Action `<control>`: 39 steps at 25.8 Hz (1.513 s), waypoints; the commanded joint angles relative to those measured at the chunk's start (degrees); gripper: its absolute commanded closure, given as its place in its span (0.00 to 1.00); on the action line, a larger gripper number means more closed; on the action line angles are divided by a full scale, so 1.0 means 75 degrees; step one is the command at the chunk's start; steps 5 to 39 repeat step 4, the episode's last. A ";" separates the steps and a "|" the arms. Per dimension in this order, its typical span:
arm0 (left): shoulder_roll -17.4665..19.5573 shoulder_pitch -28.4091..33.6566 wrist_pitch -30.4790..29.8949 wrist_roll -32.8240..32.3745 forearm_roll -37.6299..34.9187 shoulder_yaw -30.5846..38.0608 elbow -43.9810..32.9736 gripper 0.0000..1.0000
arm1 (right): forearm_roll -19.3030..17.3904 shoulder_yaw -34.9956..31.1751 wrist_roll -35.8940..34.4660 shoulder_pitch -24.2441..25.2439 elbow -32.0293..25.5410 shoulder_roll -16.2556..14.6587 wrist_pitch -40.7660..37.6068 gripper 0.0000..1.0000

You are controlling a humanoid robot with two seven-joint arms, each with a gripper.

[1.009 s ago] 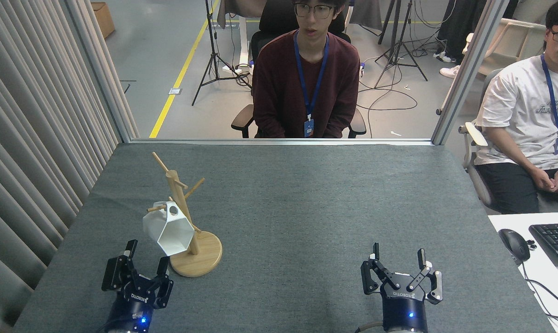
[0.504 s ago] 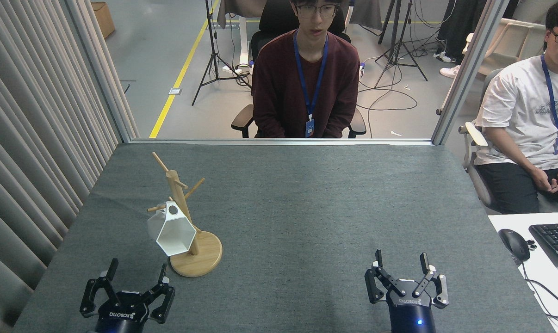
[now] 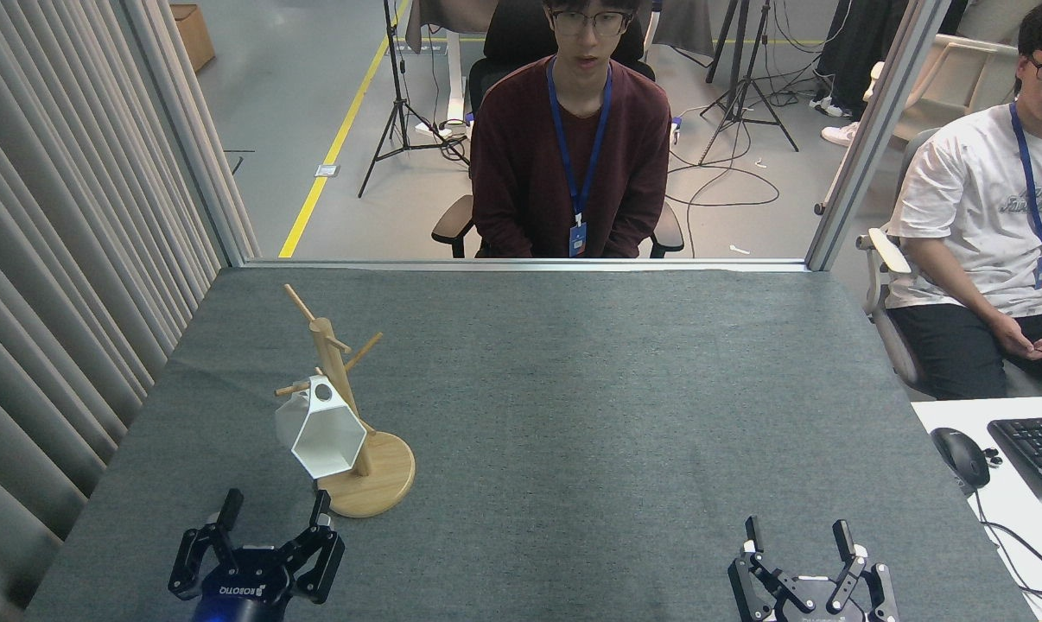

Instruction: Hang cup on storage rack

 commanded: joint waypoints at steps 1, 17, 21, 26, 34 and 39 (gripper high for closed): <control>-0.0008 0.0013 0.0006 0.0144 0.0010 -0.0001 0.0006 0.01 | 0.0008 -0.0141 -0.0014 0.0046 -0.0042 -0.0059 -0.0052 0.01; 0.0004 0.0025 0.0006 0.0156 -0.0002 -0.0001 0.0006 0.01 | 0.0019 -0.0164 -0.0049 0.0046 -0.0054 -0.0059 -0.0063 0.01; 0.0004 0.0025 0.0006 0.0156 -0.0002 -0.0001 0.0006 0.01 | 0.0019 -0.0164 -0.0049 0.0046 -0.0054 -0.0059 -0.0063 0.01; 0.0004 0.0025 0.0006 0.0156 -0.0002 -0.0001 0.0006 0.01 | 0.0019 -0.0164 -0.0049 0.0046 -0.0054 -0.0059 -0.0063 0.01; 0.0004 0.0025 0.0006 0.0156 -0.0002 -0.0001 0.0006 0.01 | 0.0019 -0.0164 -0.0049 0.0046 -0.0054 -0.0059 -0.0063 0.01; 0.0004 0.0025 0.0006 0.0156 -0.0002 -0.0001 0.0006 0.01 | 0.0019 -0.0164 -0.0049 0.0046 -0.0054 -0.0059 -0.0063 0.01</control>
